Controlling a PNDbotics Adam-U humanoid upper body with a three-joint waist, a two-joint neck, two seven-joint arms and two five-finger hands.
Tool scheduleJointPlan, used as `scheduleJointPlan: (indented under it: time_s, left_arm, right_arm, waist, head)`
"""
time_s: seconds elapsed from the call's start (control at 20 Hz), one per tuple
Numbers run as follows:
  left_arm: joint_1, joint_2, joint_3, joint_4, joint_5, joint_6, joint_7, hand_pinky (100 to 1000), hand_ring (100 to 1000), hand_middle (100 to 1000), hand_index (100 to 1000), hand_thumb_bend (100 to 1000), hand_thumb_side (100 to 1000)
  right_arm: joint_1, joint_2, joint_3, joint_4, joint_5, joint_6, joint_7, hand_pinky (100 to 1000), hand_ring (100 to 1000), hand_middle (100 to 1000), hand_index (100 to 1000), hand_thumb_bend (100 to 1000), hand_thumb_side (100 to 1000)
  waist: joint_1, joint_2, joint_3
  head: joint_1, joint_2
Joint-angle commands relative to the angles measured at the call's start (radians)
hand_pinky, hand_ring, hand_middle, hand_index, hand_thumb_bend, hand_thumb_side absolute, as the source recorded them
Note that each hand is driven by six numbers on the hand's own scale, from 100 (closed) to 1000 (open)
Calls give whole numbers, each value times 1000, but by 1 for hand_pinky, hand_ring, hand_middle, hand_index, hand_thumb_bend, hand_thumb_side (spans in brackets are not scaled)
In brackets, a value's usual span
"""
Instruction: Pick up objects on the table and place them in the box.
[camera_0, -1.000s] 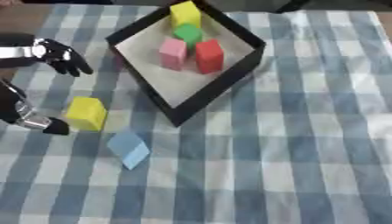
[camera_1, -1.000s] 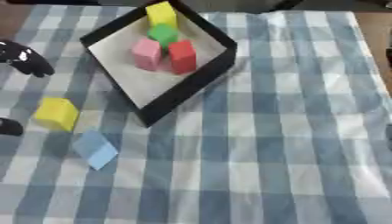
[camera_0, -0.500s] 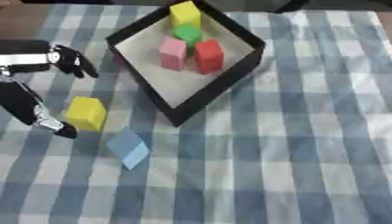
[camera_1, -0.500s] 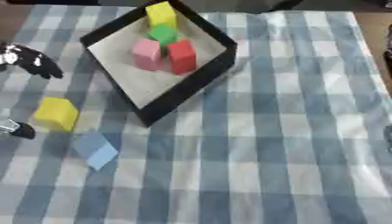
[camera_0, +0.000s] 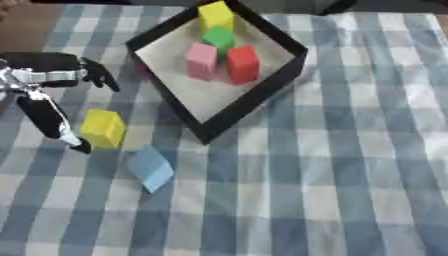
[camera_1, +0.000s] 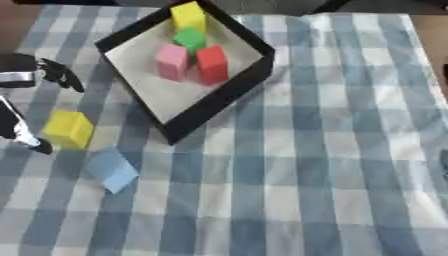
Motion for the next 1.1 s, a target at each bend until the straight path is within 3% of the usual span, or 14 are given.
scheduleJointPlan:
  time_s: [0.05, 0.4, 0.5, 0.55, 0.6, 0.65, 0.85, 1.1]
  left_arm:
    - [-28, -3, 3, 52, -15, -36, -10, 892, 849, 846, 872, 738, 191]
    - [-51, -51, 1, 157, -18, -107, -42, 871, 835, 819, 855, 643, 100]
    - [-52, -58, 2, 171, -8, -118, -39, 854, 812, 785, 825, 523, 100]
    - [-52, -60, 2, 176, -3, -120, -38, 854, 812, 785, 825, 523, 100]
    - [-51, -62, 3, 177, 4, -121, -35, 826, 778, 745, 783, 412, 100]
    - [-49, -61, 6, 174, 13, -118, -30, 815, 765, 732, 763, 363, 100]
    - [-40, -39, 33, 102, 50, -98, -4, 793, 735, 696, 722, 261, 100]
    - [-74, 0, 99, -59, 71, -50, 16, 799, 726, 692, 715, 260, 100]
  right_arm:
    - [-6, -13, -2, -5, 8, -2, 3, 804, 801, 706, 831, 100, 691]
    - [-4, -7, 0, 3, 12, -2, 3, 805, 801, 706, 831, 100, 699]
    - [-3, -5, 0, 7, 11, -2, 4, 805, 801, 706, 832, 100, 705]
    - [-3, -5, 0, 8, 11, -3, 4, 805, 801, 706, 832, 100, 705]
    - [-3, -5, -1, 9, 11, -4, 5, 806, 801, 707, 832, 100, 706]
    - [-4, -6, -2, 10, 12, -5, 5, 806, 801, 707, 832, 100, 707]
    - [-4, -10, -3, 10, 12, -7, 8, 807, 801, 707, 833, 100, 709]
    - [-2, -22, -6, 3, 12, -9, 10, 808, 802, 709, 834, 100, 706]
  waist:
    - [9, -33, -1]
    - [9, -31, 0]
    - [9, -30, 0]
    - [9, -30, 0]
    - [9, -30, 0]
    - [10, -30, 1]
    - [10, -31, 2]
    - [12, -37, 9]
  head:
    - [5, 4]
    - [11, 7]
    - [11, 7]
    - [11, 7]
    - [12, 7]
    - [12, 8]
    - [10, 10]
    - [3, 14]
